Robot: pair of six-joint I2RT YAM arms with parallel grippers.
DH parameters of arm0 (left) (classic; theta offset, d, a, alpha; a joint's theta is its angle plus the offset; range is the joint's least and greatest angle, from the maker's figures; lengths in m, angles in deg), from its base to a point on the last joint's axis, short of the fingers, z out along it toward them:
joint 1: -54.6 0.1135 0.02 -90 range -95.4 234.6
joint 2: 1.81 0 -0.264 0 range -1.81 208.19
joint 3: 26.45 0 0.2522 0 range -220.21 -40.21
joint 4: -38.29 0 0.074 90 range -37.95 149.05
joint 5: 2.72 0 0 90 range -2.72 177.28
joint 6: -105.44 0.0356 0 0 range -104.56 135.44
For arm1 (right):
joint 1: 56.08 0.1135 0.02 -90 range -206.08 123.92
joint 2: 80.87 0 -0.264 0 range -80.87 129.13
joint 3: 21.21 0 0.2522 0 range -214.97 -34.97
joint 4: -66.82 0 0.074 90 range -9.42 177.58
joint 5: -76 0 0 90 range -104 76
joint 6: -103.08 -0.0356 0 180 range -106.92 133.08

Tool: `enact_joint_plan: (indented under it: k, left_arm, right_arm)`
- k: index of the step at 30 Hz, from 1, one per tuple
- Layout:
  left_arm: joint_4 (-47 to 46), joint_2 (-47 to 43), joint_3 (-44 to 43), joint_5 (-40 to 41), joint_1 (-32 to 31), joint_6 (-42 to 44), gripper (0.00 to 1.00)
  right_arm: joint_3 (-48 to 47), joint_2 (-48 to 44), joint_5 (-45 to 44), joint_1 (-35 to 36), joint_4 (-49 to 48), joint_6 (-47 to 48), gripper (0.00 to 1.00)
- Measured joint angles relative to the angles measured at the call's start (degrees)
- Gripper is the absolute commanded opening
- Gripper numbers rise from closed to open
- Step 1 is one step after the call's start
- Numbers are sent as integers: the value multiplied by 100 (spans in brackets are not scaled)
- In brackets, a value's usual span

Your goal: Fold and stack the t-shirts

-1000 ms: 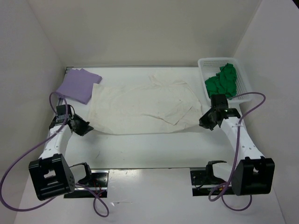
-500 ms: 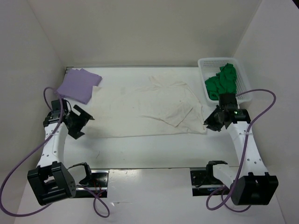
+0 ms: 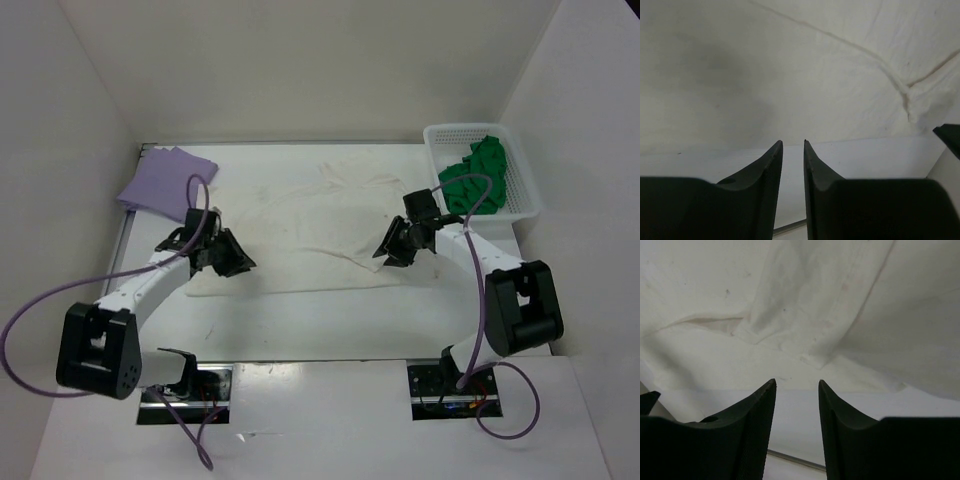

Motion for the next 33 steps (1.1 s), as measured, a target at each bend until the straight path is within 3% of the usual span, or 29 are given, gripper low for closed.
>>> enact_joint_plan:
  k: [6, 21, 29, 33]
  left_arm:
    - [-522, 828, -96, 37, -658, -109, 32]
    - [-848, 675, 192, 452, -573, -87, 35]
    - [-872, 643, 317, 455, -542, -87, 35]
    - [-894, 566, 437, 457, -542, -87, 35]
  right_arm:
    - [114, 254, 11, 0, -507, -92, 37]
    - [476, 442, -251, 74, -704, -286, 37]
    - [470, 693, -199, 76, -833, -229, 24]
    - [450, 804, -146, 74, -835, -205, 8]
